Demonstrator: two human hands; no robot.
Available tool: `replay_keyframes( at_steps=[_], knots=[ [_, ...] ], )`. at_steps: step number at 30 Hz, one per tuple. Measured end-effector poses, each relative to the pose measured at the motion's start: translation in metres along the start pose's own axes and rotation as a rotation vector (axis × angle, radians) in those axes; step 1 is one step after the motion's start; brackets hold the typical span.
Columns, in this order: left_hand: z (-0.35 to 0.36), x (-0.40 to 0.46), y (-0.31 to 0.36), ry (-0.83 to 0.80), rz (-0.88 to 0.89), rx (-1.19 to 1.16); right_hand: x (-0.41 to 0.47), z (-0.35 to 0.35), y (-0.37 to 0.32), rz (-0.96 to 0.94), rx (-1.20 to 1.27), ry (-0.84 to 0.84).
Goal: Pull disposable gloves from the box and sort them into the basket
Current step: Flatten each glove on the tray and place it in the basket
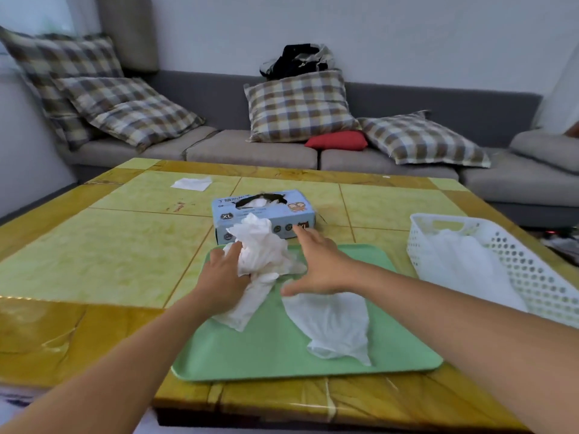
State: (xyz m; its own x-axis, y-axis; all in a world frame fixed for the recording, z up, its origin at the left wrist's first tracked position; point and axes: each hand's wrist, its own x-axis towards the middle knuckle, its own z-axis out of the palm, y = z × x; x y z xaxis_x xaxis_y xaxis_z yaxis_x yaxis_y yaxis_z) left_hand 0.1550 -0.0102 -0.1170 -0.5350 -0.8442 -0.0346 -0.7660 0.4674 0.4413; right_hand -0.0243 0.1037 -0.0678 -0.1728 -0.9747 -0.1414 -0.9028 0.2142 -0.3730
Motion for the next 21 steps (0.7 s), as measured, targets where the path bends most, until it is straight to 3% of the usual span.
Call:
replay_keyframes(
  at_steps=[4,8,13,16,19,21],
  knots=[
    [-0.02,0.022,-0.002,-0.107,0.013,-0.026,-0.044,0.031,0.017,0.093,-0.198,-0.235],
    [-0.036,0.036,0.002,-0.234,-0.033,-0.031,-0.048,0.026,0.029,0.022,-0.148,-0.18],
    [-0.044,0.033,0.007,-0.34,-0.135,-0.003,-0.04,0.009,0.048,-0.031,-0.165,-0.225],
    [-0.048,0.028,0.008,-0.365,-0.181,-0.021,-0.046,-0.017,0.048,-0.066,-0.009,-0.219],
    [-0.055,0.015,0.015,-0.338,-0.224,-0.102,-0.042,-0.05,0.049,0.049,0.147,-0.091],
    [-0.058,0.005,0.02,-0.322,-0.253,-0.067,-0.032,-0.059,0.058,0.193,0.084,-0.016]
  ],
)
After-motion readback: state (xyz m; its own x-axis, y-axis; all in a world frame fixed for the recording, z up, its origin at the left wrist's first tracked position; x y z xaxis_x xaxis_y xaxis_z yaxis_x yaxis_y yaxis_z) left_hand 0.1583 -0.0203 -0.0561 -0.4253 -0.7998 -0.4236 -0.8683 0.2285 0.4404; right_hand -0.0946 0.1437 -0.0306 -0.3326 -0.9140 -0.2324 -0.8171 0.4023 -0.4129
